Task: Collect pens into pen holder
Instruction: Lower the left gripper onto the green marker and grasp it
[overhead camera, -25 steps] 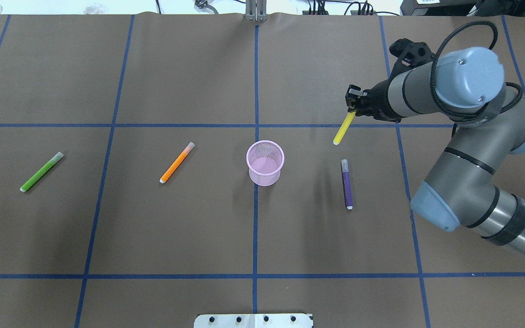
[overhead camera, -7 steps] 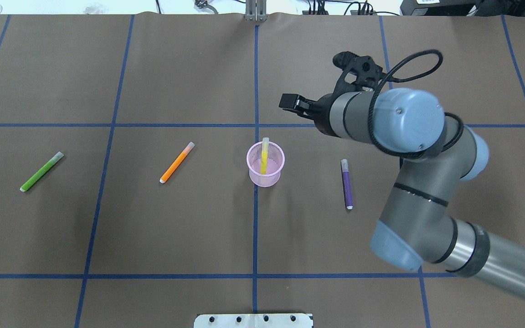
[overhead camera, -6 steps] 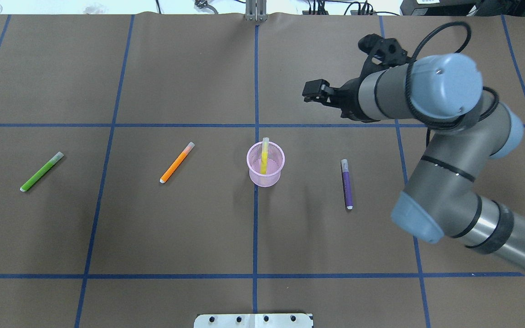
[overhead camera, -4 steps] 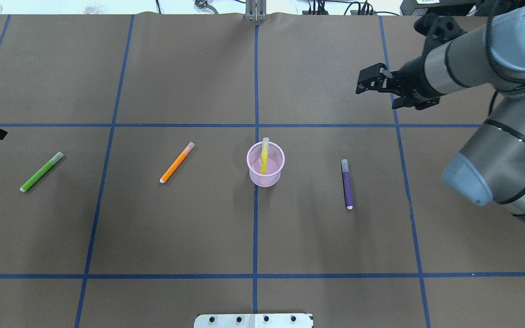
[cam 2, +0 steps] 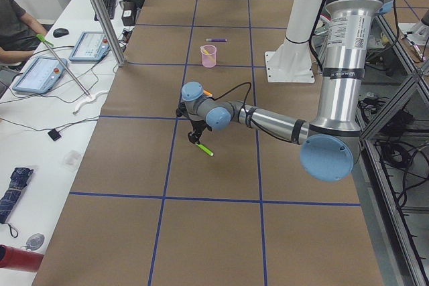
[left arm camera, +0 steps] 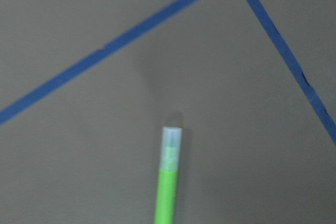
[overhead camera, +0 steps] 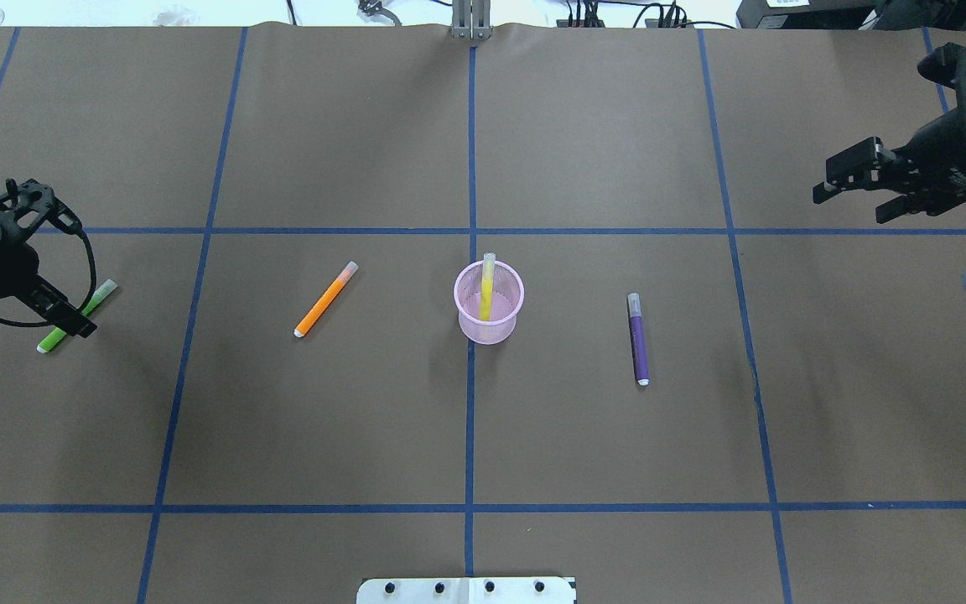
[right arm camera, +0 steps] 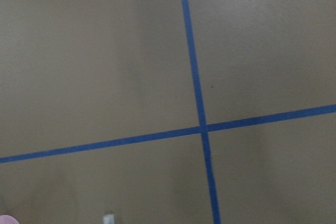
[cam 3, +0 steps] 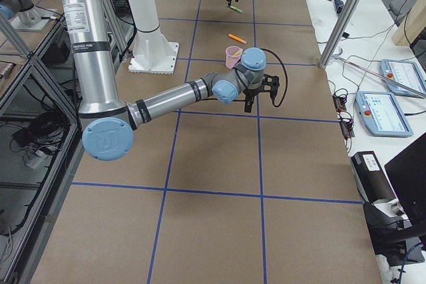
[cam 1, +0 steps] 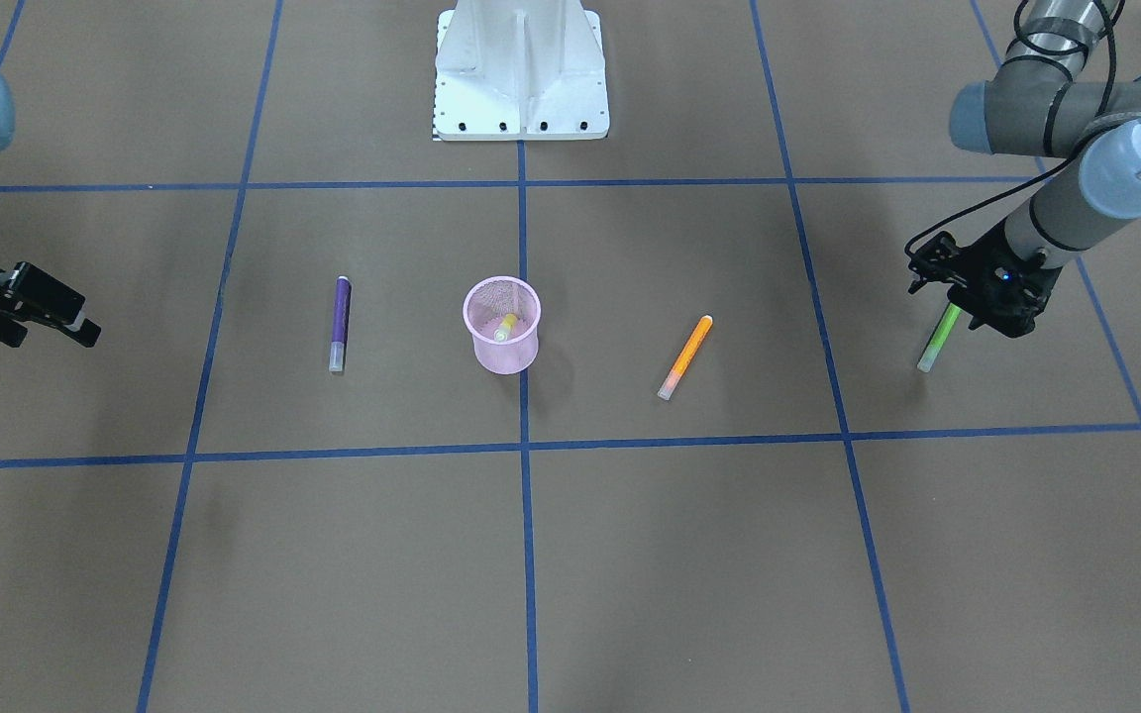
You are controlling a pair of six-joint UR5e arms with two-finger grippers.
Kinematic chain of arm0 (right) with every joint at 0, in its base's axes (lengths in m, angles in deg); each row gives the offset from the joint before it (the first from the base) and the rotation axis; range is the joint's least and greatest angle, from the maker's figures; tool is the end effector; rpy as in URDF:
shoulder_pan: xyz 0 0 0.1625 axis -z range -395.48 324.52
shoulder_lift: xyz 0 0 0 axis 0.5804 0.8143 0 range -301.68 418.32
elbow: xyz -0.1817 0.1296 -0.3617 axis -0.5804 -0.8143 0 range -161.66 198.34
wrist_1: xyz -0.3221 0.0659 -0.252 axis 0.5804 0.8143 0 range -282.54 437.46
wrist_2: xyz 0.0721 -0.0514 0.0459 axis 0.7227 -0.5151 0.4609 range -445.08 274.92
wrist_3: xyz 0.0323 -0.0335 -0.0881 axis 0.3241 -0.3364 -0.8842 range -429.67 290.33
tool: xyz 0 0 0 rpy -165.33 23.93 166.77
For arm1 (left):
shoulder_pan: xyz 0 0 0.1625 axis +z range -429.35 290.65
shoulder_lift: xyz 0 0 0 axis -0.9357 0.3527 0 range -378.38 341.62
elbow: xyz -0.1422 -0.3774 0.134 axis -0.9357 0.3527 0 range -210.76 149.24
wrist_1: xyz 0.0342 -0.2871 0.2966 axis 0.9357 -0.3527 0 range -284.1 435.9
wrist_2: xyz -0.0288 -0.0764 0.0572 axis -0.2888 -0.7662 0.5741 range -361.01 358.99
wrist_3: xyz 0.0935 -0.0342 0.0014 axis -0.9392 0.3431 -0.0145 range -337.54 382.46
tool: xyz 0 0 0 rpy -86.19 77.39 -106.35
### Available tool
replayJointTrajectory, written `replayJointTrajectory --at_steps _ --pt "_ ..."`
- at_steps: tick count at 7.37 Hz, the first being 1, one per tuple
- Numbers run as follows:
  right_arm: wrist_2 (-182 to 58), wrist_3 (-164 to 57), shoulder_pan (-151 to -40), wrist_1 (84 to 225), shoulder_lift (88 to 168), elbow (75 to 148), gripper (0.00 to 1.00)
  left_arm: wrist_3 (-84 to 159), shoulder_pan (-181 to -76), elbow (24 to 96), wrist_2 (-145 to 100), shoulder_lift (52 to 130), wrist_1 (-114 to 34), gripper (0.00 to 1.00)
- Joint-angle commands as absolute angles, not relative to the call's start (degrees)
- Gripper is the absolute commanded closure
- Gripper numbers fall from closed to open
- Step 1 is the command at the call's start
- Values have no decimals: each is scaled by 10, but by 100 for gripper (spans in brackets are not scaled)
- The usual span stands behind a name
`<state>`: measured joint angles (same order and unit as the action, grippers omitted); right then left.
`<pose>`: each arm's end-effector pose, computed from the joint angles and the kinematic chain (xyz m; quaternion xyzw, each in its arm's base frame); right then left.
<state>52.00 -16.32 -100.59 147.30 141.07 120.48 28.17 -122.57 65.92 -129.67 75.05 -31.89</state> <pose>-0.1742 -0.5186 0.4428 0.0035 -0.4872 0.0811 0.8695 0.2640 -0.4719 0.5400 0.0956 0.3818 0.3221 0.8610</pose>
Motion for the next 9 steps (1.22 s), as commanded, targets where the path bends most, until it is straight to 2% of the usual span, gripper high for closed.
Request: replayJointTrajectory --at_steps 1,5,7,9 --pt "530 -196 -1014 1472 1427 1193 0 239 -1216 647 -1271 753 -316 6" --pt "522 -196 -1013 1467 1436 1193 0 239 -1219 605 -1261 792 -315 6" --pt "521 -195 -1012 1466 1436 1193 0 238 -1220 594 -1260 793 -315 17" --pt "521 -194 -1012 1466 1437 1193 0 238 -1220 584 -1260 794 -316 22"
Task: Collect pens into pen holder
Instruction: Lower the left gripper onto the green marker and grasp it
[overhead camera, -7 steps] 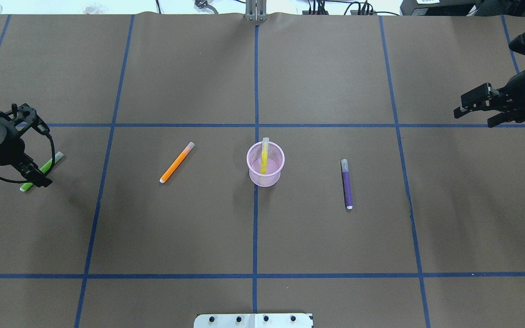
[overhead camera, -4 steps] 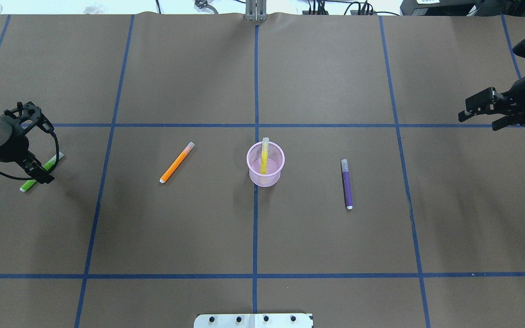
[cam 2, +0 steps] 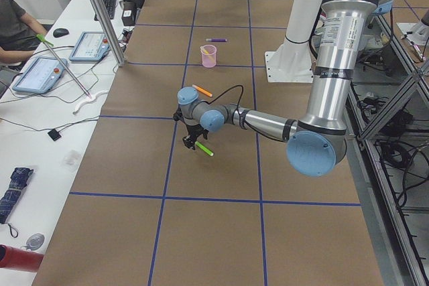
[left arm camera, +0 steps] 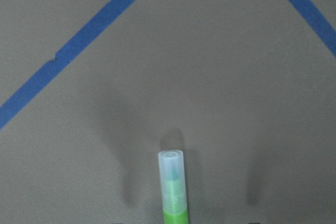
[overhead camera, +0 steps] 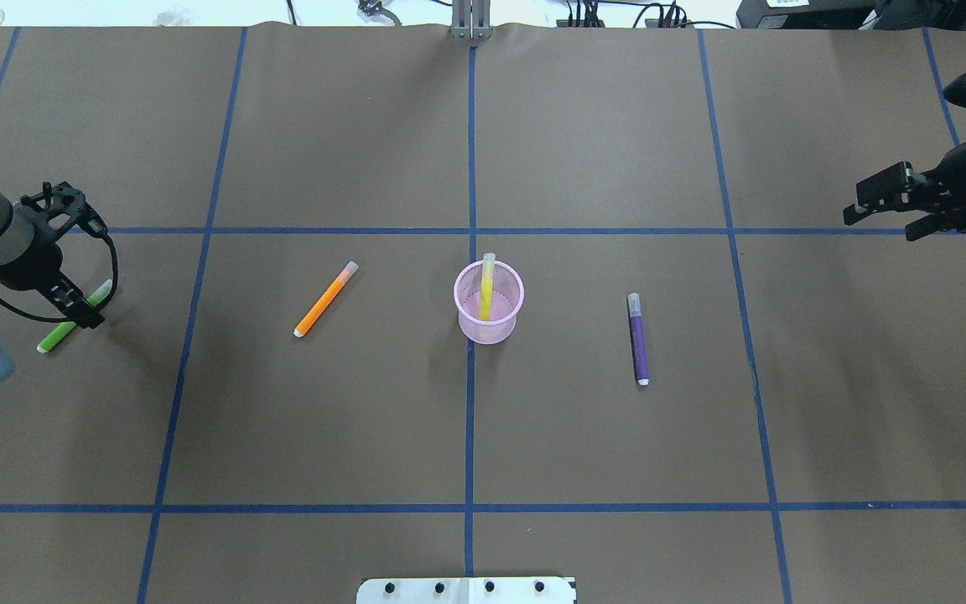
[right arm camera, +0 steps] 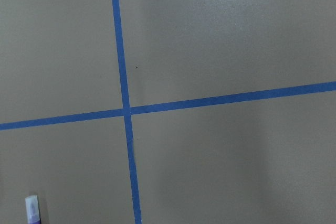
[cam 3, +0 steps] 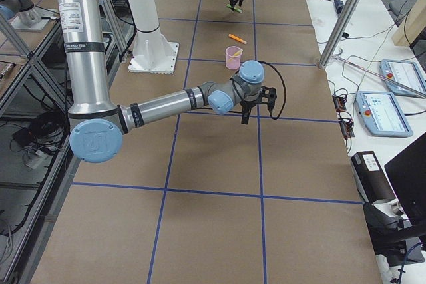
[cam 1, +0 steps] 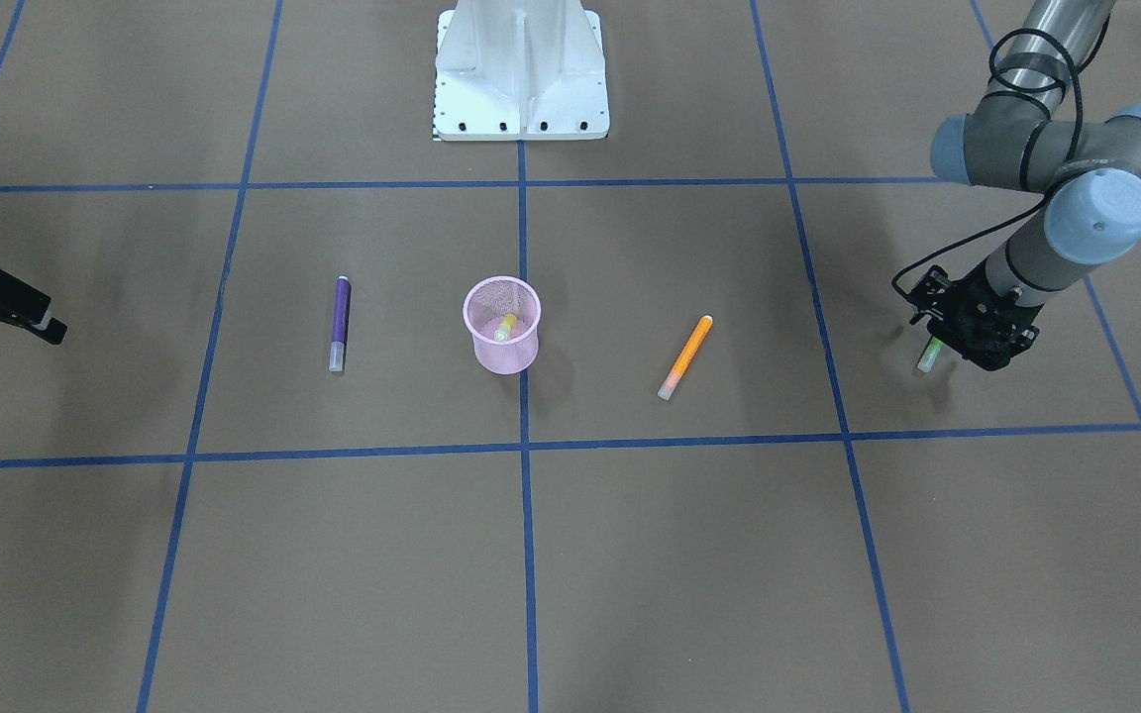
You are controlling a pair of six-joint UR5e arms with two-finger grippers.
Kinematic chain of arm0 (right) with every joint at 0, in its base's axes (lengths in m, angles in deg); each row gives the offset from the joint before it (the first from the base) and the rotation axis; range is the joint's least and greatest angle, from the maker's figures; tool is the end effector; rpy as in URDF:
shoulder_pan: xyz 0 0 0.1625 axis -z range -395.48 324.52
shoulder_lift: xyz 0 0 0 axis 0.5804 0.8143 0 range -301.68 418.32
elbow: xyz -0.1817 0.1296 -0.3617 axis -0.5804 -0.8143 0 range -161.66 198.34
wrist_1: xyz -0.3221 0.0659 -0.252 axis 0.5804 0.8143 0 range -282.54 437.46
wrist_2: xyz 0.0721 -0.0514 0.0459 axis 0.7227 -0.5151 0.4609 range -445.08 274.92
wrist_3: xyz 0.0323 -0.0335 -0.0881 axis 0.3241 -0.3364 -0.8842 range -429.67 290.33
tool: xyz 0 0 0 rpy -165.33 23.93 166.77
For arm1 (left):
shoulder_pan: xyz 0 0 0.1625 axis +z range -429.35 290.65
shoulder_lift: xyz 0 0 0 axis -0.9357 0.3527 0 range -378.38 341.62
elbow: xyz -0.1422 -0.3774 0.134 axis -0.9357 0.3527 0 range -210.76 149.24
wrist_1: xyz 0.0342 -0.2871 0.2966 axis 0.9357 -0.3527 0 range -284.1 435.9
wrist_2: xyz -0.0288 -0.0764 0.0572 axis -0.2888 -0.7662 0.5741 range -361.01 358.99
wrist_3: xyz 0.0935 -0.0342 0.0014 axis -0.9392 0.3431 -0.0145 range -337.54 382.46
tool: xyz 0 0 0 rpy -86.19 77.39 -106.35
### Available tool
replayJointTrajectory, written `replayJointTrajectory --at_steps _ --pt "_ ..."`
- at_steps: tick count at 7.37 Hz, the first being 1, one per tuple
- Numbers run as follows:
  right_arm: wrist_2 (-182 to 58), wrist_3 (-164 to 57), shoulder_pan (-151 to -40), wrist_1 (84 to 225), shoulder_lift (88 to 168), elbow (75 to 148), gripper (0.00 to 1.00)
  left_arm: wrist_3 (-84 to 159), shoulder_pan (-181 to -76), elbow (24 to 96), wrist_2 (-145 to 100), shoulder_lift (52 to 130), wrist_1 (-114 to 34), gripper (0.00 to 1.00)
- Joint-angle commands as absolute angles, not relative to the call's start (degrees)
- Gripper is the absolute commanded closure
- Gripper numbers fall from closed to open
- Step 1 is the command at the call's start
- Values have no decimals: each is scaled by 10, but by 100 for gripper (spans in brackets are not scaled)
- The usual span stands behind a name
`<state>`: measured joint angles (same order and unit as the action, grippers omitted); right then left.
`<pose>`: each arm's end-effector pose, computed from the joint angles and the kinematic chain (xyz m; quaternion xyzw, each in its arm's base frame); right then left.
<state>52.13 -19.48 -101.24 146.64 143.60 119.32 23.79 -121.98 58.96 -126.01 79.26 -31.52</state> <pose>-0.1640 -0.5107 0.4750 -0.0013 -0.4764 0.0731 0.8762 0.2855 -0.4994 0.5658 0.0957 0.3449 0.3495 0.8659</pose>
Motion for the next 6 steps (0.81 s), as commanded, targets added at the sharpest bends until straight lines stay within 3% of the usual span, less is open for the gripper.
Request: replayJointTrajectory --at_steps 1,6 --pt "520 -194 -1012 1466 1437 1193 0 238 -1221 584 -1261 794 -315 29" --pt "521 -194 -1012 1466 1437 1193 0 238 -1221 578 -1261 793 -316 55"
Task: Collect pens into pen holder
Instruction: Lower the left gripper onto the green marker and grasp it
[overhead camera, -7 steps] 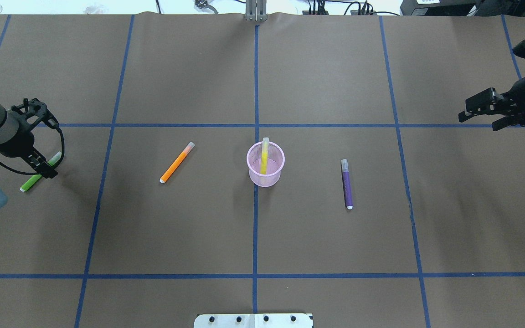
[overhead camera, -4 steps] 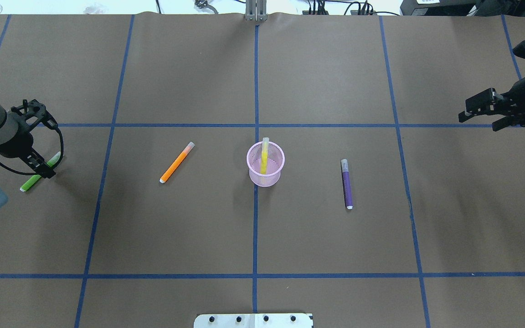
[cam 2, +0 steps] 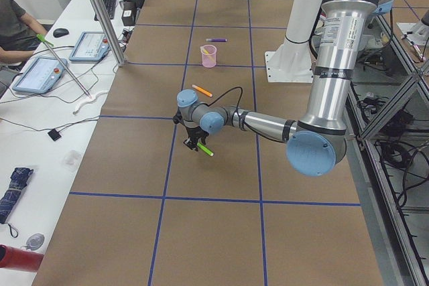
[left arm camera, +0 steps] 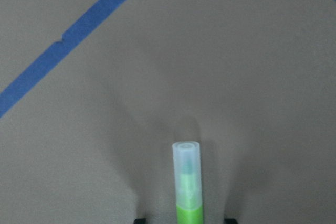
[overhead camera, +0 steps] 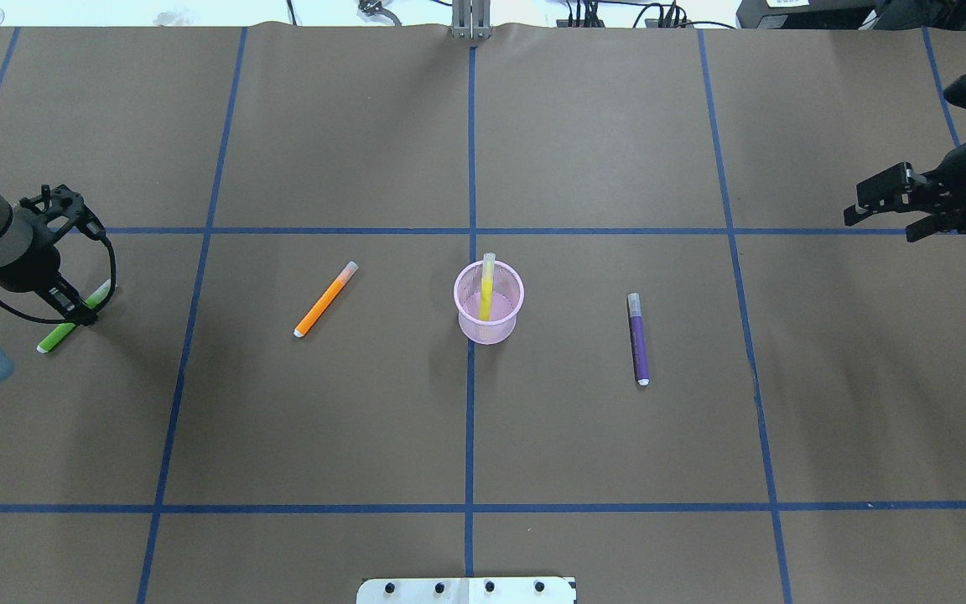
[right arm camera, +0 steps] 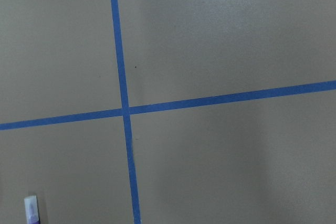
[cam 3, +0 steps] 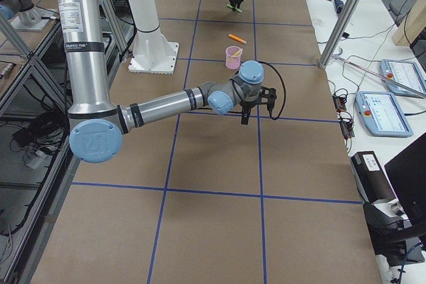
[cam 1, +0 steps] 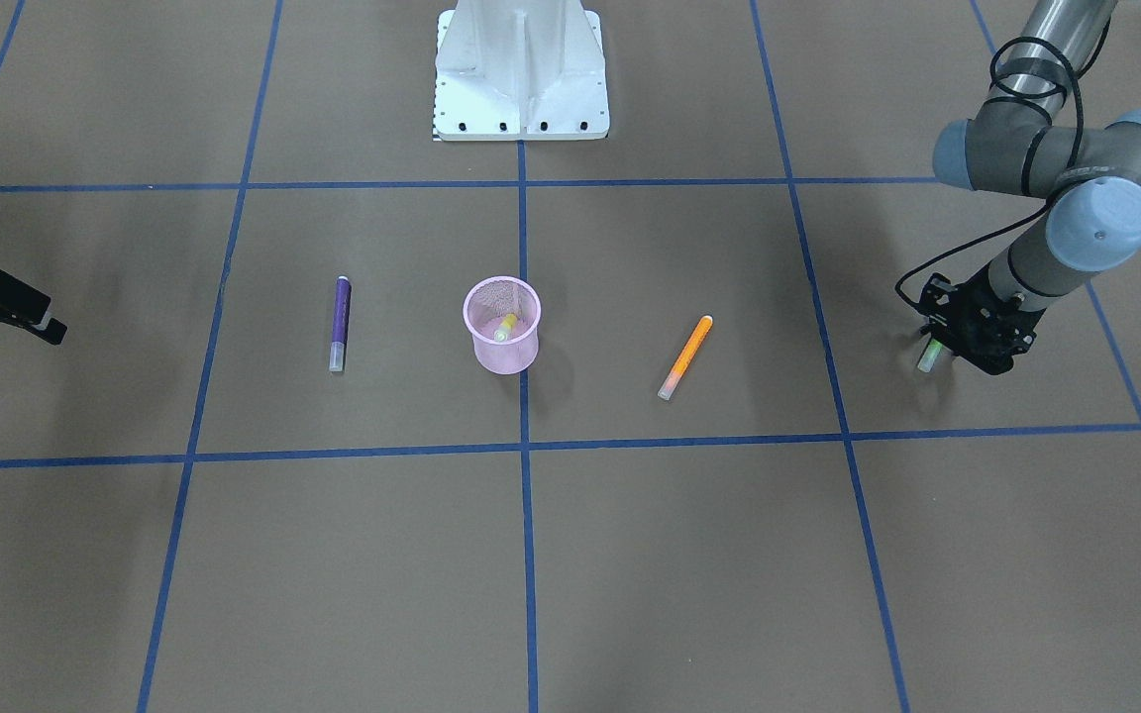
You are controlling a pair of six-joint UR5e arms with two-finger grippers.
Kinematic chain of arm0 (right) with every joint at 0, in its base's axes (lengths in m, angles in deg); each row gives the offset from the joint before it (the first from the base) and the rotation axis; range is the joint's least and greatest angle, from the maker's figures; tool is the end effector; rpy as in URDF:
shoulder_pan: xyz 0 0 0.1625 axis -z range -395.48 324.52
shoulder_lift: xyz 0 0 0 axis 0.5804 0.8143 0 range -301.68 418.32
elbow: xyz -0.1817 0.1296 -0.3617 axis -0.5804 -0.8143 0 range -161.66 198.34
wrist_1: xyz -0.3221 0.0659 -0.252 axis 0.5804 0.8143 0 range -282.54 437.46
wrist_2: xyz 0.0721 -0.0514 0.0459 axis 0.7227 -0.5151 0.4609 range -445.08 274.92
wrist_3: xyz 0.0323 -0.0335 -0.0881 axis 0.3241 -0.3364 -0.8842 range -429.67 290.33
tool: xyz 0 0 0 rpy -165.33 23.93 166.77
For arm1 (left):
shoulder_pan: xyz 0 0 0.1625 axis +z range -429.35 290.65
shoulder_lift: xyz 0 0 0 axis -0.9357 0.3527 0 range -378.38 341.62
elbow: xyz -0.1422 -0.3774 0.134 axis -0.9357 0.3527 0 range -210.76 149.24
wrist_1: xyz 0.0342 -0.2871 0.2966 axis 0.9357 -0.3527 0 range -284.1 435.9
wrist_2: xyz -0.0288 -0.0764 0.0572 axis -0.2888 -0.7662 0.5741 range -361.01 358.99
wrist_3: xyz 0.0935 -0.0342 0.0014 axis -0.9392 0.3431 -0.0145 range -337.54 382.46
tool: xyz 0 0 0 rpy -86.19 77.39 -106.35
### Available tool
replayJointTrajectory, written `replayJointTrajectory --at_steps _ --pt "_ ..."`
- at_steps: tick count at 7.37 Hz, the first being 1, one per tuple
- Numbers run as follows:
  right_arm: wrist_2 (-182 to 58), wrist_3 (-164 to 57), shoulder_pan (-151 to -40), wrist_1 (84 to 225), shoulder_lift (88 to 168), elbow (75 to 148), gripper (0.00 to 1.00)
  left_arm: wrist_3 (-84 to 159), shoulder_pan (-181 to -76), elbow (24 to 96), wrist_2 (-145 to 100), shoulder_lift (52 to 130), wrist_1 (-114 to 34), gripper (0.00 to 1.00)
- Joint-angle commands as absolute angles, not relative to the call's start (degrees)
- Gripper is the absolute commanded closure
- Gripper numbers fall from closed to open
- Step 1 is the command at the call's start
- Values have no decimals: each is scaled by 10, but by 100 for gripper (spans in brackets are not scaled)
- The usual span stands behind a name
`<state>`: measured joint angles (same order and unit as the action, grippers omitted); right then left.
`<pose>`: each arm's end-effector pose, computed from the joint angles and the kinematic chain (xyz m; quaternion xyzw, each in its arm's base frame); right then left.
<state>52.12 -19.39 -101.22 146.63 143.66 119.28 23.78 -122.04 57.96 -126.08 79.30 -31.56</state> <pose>-0.1641 -0.5104 0.4759 -0.0023 -0.4760 0.0740 0.8763 0.2854 -0.5000 0.5742 0.0885 0.3433 0.3474 0.8681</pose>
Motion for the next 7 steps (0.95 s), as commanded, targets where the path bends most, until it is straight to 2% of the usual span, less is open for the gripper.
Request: replayJointTrajectory --at_steps 1,3,4,6,7 --pt "521 -194 -1012 1466 1435 1193 0 239 -1223 581 -1263 794 -315 97" --pt "522 -192 -1012 1466 1433 1196 0 240 -1240 608 -1264 804 -254 100" --pt "522 -192 -1013 1466 1433 1198 0 239 -1250 647 -1266 829 -200 100" --pt "521 -191 -1015 1465 1432 1200 0 247 -1250 708 -1263 879 -184 100" --pt "520 -191 -1016 1465 1430 1199 0 248 -1247 716 -1260 915 -186 100"
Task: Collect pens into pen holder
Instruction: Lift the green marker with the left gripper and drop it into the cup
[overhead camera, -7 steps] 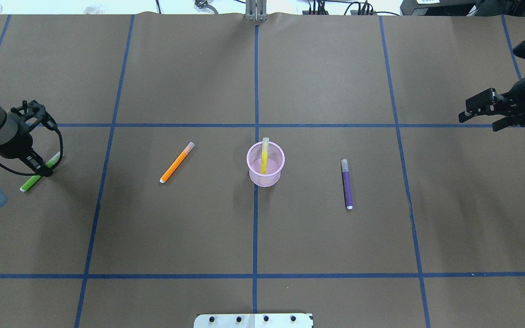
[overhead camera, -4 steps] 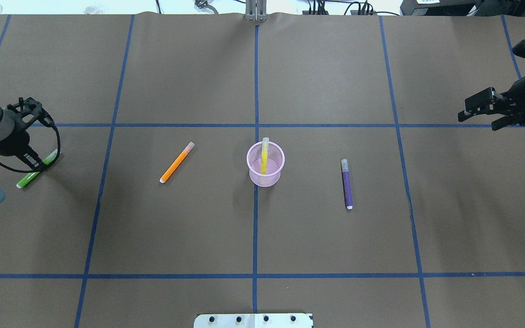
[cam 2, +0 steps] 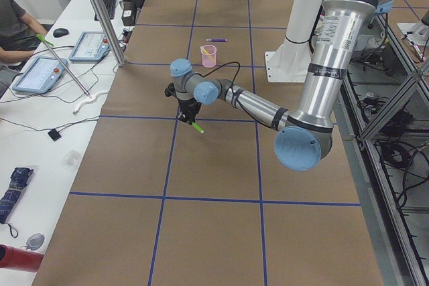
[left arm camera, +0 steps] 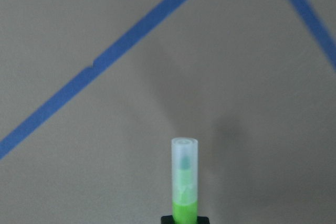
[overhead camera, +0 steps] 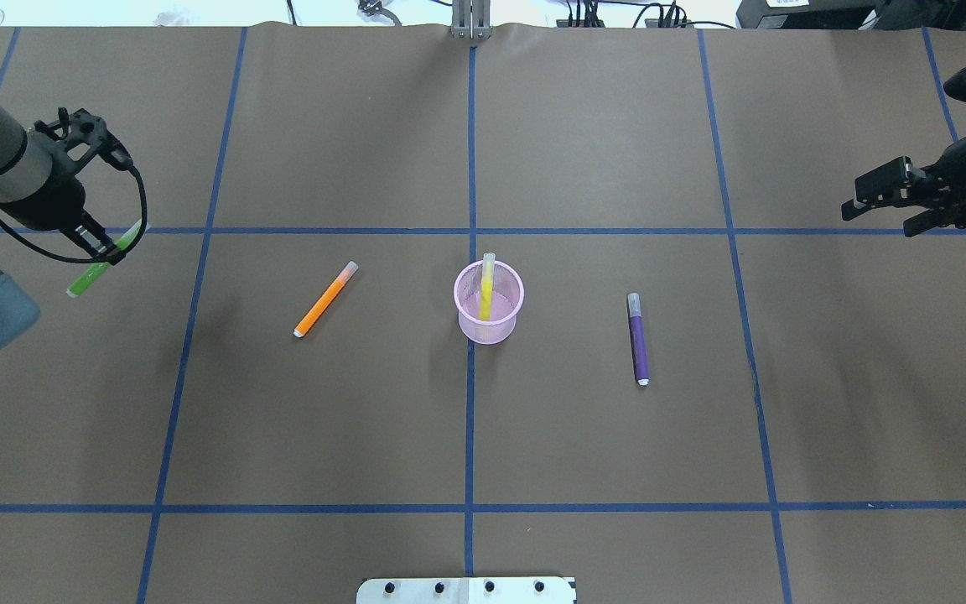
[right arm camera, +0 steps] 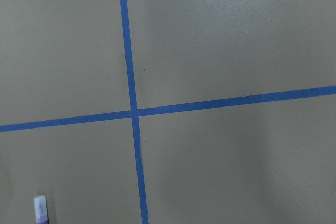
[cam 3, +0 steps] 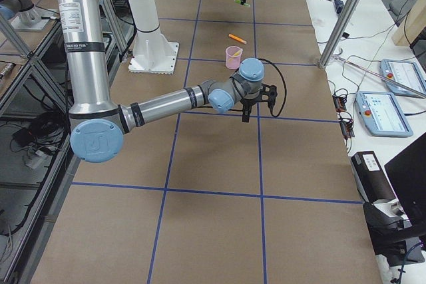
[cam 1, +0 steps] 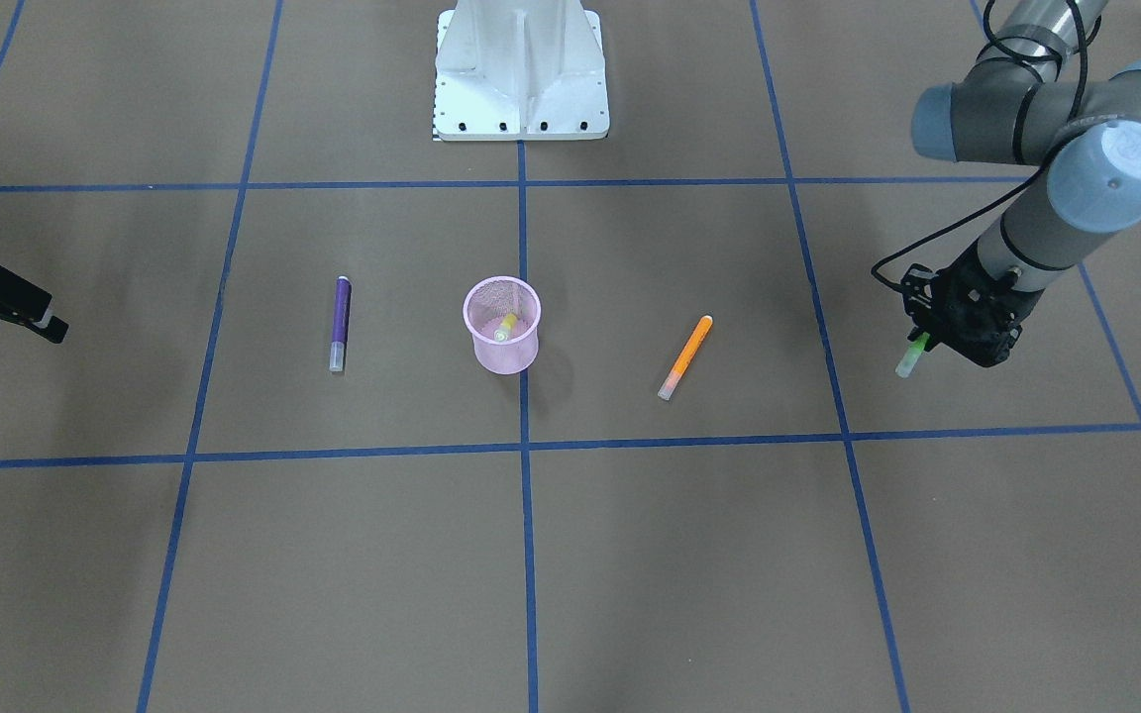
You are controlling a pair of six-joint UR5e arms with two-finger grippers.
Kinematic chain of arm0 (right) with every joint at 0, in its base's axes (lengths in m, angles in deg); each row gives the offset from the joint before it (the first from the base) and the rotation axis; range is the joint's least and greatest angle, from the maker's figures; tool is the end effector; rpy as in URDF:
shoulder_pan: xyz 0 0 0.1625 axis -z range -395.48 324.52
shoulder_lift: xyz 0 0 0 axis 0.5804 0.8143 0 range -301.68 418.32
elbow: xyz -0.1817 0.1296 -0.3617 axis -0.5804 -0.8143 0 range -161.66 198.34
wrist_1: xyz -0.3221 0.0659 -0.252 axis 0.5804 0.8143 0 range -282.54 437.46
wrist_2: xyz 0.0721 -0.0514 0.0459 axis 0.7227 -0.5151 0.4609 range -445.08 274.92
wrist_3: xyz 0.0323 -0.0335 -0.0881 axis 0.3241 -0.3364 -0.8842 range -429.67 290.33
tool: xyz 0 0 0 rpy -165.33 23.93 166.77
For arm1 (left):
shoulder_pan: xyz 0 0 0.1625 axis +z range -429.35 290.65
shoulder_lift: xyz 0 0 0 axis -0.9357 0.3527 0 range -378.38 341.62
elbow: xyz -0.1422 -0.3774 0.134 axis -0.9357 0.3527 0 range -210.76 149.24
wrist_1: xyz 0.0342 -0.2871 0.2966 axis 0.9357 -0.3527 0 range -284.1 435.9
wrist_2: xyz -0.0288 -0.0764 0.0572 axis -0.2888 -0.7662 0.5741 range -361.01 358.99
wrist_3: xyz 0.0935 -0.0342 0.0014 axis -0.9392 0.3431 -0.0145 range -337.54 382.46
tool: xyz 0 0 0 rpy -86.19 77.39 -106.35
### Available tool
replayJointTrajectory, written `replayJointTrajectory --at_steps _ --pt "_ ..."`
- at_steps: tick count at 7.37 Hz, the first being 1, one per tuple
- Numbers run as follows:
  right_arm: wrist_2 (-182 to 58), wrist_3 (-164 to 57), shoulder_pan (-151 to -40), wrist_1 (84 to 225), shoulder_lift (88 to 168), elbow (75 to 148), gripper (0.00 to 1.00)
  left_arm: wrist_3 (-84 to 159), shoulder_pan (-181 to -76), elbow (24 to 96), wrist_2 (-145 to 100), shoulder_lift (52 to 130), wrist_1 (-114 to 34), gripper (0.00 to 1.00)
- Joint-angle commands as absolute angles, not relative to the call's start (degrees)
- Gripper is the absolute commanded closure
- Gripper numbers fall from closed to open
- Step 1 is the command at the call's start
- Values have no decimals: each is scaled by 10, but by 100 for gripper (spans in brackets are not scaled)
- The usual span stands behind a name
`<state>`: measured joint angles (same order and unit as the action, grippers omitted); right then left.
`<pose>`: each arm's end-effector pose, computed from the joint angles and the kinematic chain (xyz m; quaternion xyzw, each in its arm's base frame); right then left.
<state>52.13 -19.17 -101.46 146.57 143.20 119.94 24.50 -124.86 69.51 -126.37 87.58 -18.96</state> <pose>-0.1624 -0.5122 0.4658 0.0056 -0.4805 0.0730 0.8740 0.2751 -0.5341 0.4159 0.1507 0.3578 0.3346 0.8587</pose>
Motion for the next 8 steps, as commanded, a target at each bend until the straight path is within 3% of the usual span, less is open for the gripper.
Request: replayJointTrajectory --at_steps 1,4,8 --pt "514 -191 -1015 1465 1430 1199 0 255 -1240 716 -1248 964 -183 100" --pt "512 -190 -1014 1465 1425 1196 0 395 -1128 717 -1144 1103 -213 100" --pt "510 -189 -1012 1465 1415 1193 0 452 -965 688 -837 1133 -366 100"
